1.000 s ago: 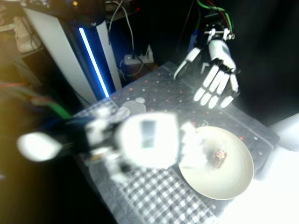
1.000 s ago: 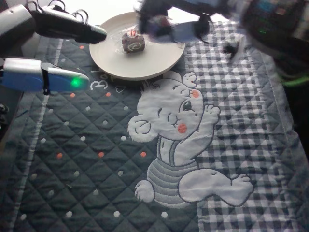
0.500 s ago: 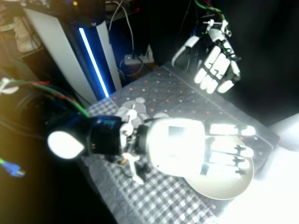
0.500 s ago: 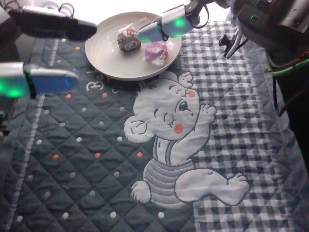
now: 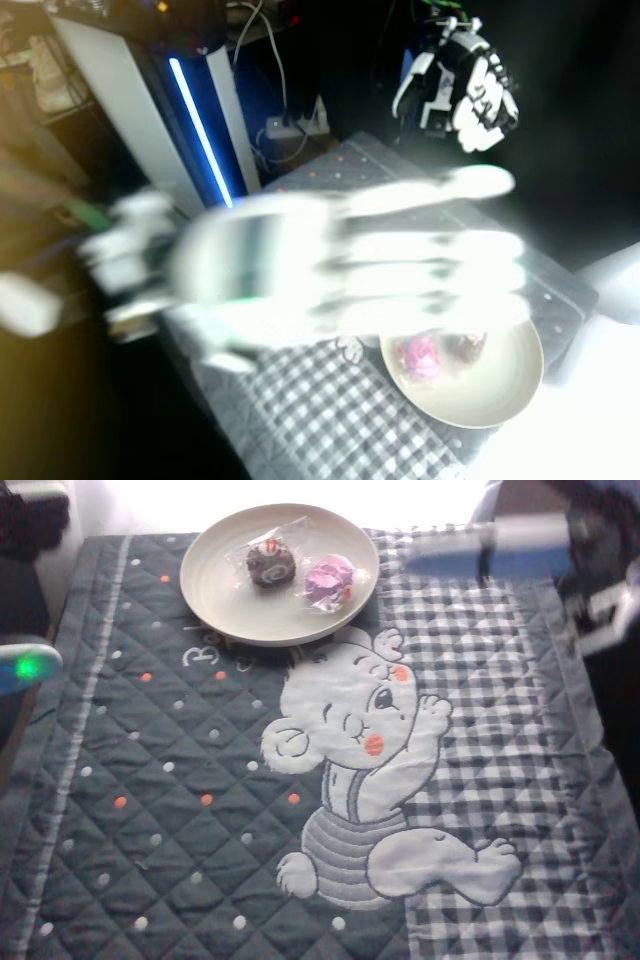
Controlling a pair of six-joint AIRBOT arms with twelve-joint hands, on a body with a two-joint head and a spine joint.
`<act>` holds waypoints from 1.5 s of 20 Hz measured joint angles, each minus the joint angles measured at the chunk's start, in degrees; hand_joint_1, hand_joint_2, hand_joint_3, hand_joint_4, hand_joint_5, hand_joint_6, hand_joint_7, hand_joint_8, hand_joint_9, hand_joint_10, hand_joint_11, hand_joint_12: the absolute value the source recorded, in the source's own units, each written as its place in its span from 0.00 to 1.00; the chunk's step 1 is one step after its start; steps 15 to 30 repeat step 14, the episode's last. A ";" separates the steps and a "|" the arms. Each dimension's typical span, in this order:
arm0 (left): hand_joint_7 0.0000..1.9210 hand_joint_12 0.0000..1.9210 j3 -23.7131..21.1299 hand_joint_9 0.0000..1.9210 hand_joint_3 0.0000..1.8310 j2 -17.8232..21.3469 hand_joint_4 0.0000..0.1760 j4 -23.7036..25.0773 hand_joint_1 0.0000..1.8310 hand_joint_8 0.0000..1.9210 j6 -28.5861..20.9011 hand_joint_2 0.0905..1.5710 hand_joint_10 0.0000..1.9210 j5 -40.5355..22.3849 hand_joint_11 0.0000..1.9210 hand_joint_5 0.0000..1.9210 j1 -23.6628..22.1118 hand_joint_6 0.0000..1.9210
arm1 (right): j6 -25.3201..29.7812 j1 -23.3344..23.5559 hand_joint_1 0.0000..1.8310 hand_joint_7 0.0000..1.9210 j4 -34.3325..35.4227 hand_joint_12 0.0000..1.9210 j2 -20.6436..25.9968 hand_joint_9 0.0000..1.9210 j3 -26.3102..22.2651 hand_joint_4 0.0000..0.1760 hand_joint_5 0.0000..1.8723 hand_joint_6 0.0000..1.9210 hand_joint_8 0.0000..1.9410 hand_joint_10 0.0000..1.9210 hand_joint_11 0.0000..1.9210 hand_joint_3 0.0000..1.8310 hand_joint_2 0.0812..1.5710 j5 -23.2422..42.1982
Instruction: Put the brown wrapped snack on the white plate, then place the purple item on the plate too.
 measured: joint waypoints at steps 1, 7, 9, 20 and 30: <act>0.11 0.61 -0.59 0.16 0.00 -0.13 0.09 -0.11 0.44 0.00 -0.02 0.57 0.06 -1.92 0.00 0.11 0.55 0.00 | -0.13 -3.13 0.47 0.07 1.95 0.00 1.68 0.03 -2.75 0.99 0.05 0.00 0.00 0.00 0.00 0.01 0.55 3.06; 0.00 0.25 -3.32 0.00 0.01 -0.20 0.28 -5.77 0.12 0.00 -1.36 0.76 0.00 -9.07 0.00 0.00 6.54 0.00 | -3.10 -17.88 0.41 0.09 16.72 0.00 5.86 0.05 -10.47 0.99 0.06 0.01 0.00 0.00 0.01 0.01 0.56 25.14; 0.00 0.20 -3.32 0.00 0.00 -1.31 0.39 -7.32 0.03 0.00 -3.10 0.75 0.00 -10.12 0.00 0.00 7.48 0.00 | -3.28 -24.61 0.33 0.08 20.72 0.01 5.53 0.05 -13.38 0.97 0.04 0.00 0.00 0.00 0.02 0.01 0.59 29.29; 0.00 0.17 -2.93 0.00 0.00 -2.27 0.36 -6.62 0.00 0.00 -4.83 0.73 0.00 -8.92 0.00 0.00 7.10 0.00 | -2.36 -27.69 0.34 0.06 24.33 0.01 6.05 0.05 -14.53 1.00 0.02 0.00 0.01 0.00 0.03 0.00 0.58 36.30; 0.00 0.17 -2.93 0.00 0.00 -2.27 0.36 -6.62 0.00 0.00 -4.83 0.73 0.00 -8.92 0.00 0.00 7.10 0.00 | -2.36 -27.69 0.34 0.06 24.33 0.01 6.05 0.05 -14.53 1.00 0.02 0.00 0.01 0.00 0.03 0.00 0.58 36.30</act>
